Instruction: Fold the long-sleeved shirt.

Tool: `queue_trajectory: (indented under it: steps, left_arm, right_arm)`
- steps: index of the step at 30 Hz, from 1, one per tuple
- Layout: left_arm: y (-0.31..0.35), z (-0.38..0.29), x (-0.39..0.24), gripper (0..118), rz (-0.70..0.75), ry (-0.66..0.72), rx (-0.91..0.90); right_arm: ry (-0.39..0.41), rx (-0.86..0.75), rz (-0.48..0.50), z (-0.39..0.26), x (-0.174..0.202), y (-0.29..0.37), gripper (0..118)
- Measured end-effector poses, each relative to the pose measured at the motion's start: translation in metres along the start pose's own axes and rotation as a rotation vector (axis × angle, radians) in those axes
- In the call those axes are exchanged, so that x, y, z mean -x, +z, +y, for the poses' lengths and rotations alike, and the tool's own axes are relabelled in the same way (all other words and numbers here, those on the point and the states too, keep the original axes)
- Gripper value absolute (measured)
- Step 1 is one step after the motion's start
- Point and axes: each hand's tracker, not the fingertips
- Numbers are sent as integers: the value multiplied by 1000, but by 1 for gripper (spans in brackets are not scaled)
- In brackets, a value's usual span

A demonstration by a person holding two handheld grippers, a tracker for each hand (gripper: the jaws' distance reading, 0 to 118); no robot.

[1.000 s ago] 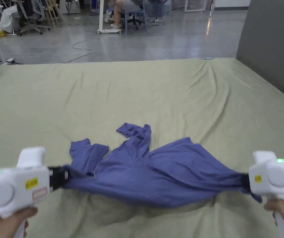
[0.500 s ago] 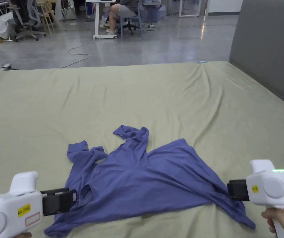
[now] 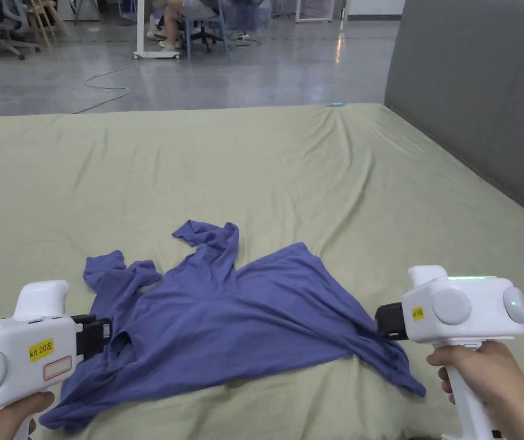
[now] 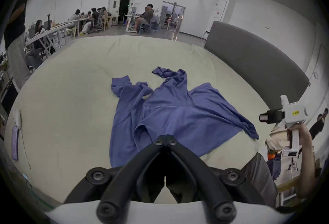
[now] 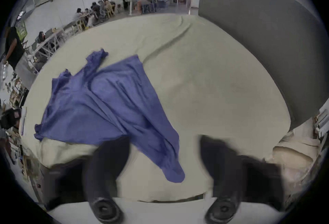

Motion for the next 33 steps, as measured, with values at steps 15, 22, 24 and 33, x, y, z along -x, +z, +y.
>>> queue_trajectory:
  steps: [15,22,24,33]
  left_arm:
    - [-68,38,-7,16,56,-49,58]
    - [-175,96,-11,118,75,-83,149]
    - [-215,108,-12,118,65,-94,225]
    - [-339,134,3,76,176,-58,358]
  right_arm:
    - [35,143,41,-24,14,-71,3]
    - [74,164,28,-23,16,-77,3]
    - [68,164,31,-23,15,-77,3]
    - [51,165,41,-23,13,-81,3]
